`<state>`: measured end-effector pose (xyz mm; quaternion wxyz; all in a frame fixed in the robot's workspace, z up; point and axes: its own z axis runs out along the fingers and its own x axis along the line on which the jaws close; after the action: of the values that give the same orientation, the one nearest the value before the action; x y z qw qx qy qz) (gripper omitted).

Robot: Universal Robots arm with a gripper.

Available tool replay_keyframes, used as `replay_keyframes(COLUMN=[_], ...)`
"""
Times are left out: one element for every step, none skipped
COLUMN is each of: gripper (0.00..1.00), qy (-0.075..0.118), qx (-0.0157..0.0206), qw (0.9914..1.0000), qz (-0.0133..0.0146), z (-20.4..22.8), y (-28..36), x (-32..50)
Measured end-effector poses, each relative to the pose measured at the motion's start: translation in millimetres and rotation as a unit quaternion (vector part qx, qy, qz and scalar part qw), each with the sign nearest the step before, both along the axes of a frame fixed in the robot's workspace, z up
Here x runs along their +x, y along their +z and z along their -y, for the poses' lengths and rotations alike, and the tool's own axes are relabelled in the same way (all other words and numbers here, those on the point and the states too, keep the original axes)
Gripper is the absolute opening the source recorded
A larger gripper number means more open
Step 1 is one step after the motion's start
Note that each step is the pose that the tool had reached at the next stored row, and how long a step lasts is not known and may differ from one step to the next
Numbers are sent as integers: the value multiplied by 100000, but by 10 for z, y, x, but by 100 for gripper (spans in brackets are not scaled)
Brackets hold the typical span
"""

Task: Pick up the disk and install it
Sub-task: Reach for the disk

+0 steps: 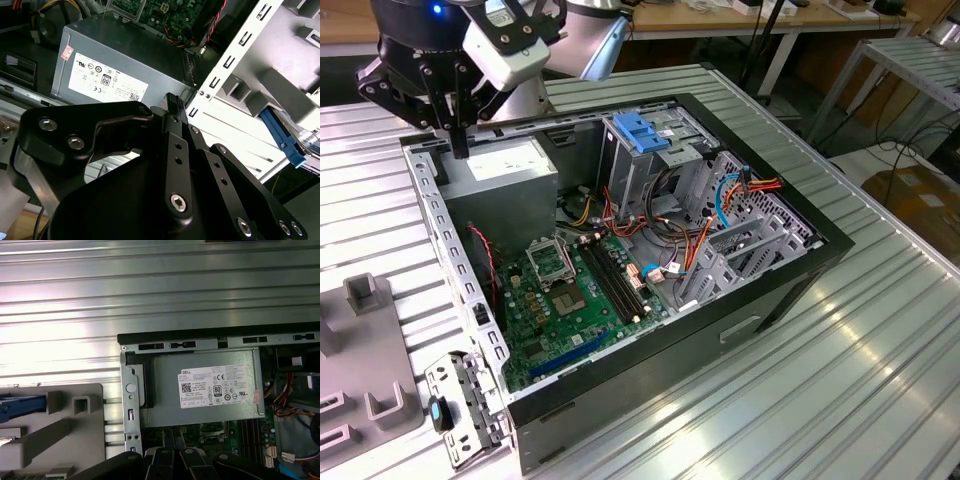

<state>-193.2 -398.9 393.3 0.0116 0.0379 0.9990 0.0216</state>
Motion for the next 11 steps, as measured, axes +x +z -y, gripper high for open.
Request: replay_keyframes(gripper=[11, 11, 11, 11, 11, 11, 11, 11, 11, 11, 11], qy=[2, -1, 0, -2, -3, 4, 1, -1, -1, 0, 2], qx=[-1, 2, 2, 2, -4, 0, 1, 8, 6, 7, -2], qw=[100000, 100000, 100000, 100000, 100000, 100000, 100000, 100000, 100000, 100000, 100000], qz=[2, 4, -2, -9, -18, -21, -26, -33, -41, -52, -91], z=[0, 0, 0, 0, 0, 0, 0, -1, -1, -1, -2], y=[0, 0, 0, 0, 0, 0, 0, -1, 0, 0, 1], x=[-6, -12, -25, -32, -36, -38, -41, -47, -52, -59, -71])
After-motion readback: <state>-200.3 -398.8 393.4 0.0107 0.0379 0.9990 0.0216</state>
